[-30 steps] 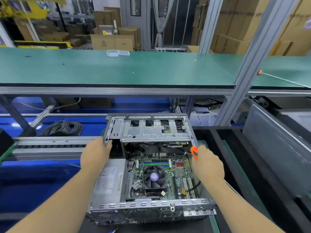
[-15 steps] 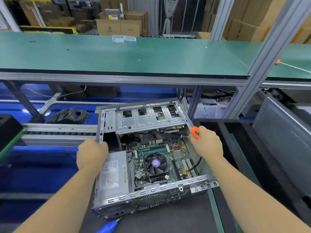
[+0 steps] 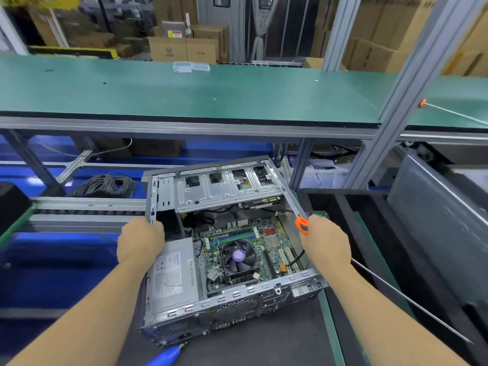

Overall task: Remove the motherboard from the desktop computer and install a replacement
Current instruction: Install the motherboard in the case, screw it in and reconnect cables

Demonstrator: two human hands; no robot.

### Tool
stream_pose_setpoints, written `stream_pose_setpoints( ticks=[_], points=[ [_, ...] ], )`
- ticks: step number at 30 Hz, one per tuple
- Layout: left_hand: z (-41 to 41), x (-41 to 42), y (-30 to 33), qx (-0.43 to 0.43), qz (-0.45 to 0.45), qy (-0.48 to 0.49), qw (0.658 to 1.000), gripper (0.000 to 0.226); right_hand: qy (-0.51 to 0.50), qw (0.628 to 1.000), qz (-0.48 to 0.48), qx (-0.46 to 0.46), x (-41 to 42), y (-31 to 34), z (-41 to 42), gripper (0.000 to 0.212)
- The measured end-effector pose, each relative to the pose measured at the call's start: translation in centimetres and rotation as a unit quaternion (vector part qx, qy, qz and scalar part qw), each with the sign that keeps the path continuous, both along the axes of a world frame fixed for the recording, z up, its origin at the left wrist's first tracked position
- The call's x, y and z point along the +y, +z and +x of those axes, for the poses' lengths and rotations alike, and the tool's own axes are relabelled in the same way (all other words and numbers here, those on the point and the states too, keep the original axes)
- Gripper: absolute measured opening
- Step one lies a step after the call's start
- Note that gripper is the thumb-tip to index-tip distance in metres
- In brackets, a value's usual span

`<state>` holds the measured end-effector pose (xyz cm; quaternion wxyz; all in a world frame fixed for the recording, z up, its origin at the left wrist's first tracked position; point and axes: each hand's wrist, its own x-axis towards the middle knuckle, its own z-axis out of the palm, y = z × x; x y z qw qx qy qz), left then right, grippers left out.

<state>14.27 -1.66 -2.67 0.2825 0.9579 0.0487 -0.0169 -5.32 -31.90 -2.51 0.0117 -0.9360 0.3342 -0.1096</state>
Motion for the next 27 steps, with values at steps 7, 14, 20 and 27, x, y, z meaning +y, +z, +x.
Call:
stream_pose_setpoints(
  ticks=[7, 14, 20, 27],
  points=[
    [-1.1, 2.2, -0.5, -0.003, -0.013, 0.051, 0.999, 0.026, 0.027, 0.999, -0.017, 0.01, -0.3, -0.1, 2.5, 0.031],
    [-1.5, 3.2, -0.7, -0.012, -0.034, 0.068, 0.997, 0.027, 0.051, 0.998, -0.025, 0.014, -0.5, 0.1, 4.0, 0.038],
    [1.3, 3.1, 1.3, -0.155, 0.018, -0.053, 0.986, 0.039, 0.028, 0.998, -0.06, -0.011, 0.3, 0.4, 2.6, 0.049],
    [5.0, -3.2, 3.1, -0.138, 0.2, -0.285, 0.927, 0.043, -0.043, 0.995, -0.088, 0.03, 1.7, 0.1, 0.6, 0.042]
  ],
)
